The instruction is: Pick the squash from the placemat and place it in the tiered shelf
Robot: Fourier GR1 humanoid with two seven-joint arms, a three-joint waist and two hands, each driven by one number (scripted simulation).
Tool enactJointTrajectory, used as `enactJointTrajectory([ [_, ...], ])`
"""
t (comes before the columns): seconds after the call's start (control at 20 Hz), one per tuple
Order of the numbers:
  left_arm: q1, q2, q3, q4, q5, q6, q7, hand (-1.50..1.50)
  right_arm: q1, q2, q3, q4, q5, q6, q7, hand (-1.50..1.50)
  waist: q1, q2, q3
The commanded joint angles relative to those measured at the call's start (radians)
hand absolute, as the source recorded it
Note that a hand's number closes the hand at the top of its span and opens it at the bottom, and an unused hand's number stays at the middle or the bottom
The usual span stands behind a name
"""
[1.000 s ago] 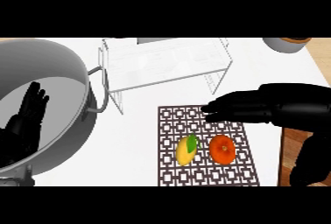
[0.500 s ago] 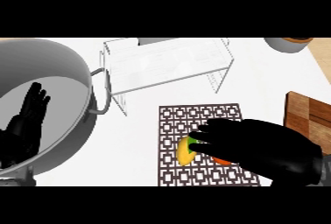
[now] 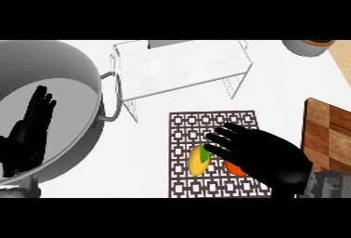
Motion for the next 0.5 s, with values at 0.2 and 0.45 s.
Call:
enactJointTrajectory([
  [0.2, -0.082, -0.102, -0.075, 0.000, -0.057, 0.032, 0.038, 0.00, 0.017, 0.089, 0.002, 0.179, 0.123, -0.075, -0.114, -1.50, -0.006, 0.003, 0.002],
  [0.45, -0.067, -0.086, -0.019, -0.032, -0.046, -0.006, 0.030, 0.00, 0.023, 0.089, -0.026, 0.299, 0.200, -0.121, -0.237, -1.50, -0.003, 0.002, 0.002],
])
